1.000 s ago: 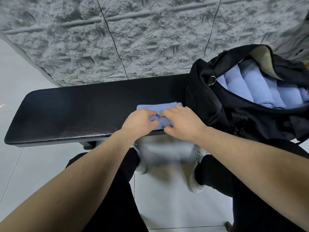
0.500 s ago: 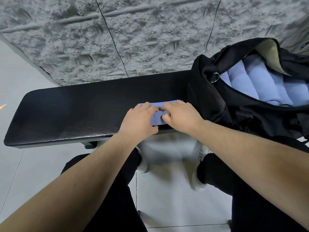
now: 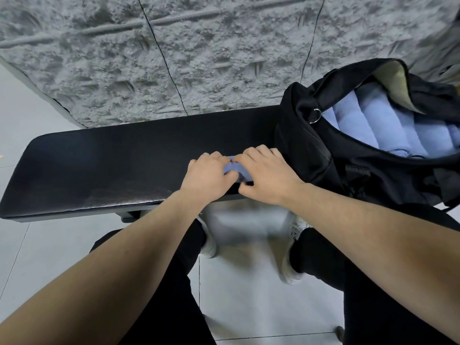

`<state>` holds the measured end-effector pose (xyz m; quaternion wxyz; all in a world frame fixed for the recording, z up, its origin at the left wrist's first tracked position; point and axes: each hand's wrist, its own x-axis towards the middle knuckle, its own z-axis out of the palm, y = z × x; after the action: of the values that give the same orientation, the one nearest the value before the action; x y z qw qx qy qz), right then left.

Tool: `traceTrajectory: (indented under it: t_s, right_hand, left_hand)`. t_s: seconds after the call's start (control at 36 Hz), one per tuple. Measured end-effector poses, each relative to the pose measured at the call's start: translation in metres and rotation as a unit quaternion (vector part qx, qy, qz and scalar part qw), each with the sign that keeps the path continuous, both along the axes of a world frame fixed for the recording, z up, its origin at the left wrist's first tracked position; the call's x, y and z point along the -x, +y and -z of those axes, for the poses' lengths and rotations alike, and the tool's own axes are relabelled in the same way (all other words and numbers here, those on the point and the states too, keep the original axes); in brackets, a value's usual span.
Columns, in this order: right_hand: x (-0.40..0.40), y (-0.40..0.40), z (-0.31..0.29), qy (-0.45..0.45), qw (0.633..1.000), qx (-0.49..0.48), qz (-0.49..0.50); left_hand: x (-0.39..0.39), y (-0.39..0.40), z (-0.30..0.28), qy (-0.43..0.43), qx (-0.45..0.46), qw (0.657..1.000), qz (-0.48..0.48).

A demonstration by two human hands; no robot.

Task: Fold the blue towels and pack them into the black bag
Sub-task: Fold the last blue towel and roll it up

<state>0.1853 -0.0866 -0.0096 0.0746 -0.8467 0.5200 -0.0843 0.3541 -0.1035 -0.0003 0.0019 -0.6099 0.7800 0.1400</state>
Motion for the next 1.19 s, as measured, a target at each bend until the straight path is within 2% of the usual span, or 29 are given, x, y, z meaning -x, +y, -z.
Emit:
traceTrajectory:
  t_s: [0.19,0.33,0.47,0.58,0.72,0.86,0.97,1.08,1.19]
  right_hand:
    - [-0.008,0.007,0.004,0.002,1.0,0.006,0.018]
    - [-0.01,0.002,0.004,0.019,0.999,0.003,0.033]
    - [-0.011,-0.005,0.003,0.016,0.998,-0.033,0.041]
    - [-0.012,-0.011,0.005,0.0,0.997,-0.048,0.053]
    - [-0.012,-0.016,0.0,-0.047,0.993,-0.075,0.075]
    - [-0.014,-0.011,0.002,-0.03,0.997,0.052,0.044]
    - [-0.011,-0.01,0.002,0.003,0.999,0.045,0.021]
    - [-0.009,-0.01,0.005,0.032,0.999,0.019,0.019]
    - [-0.009,-0.015,0.0,-0.006,0.998,-0.028,0.049]
  left_hand:
    - [0.002,0.009,-0.002,-0.023,0.029,0.999,0.001]
    - [0.001,0.016,0.001,0.04,0.092,0.995,-0.006]
    - [-0.006,0.025,-0.001,-0.016,0.172,0.985,0.013]
    - [-0.016,0.024,0.001,-0.074,0.062,0.994,0.05]
    - [-0.013,0.015,0.003,-0.066,0.037,0.996,0.041]
    - [-0.011,0.0,0.005,-0.023,0.018,0.999,0.022]
    - [-0.011,-0.005,0.008,-0.008,0.026,0.999,0.02]
    - [-0.012,-0.005,0.01,-0.007,0.072,0.997,0.02]
    - [-0.012,-0.005,0.012,0.003,0.105,0.994,-0.016]
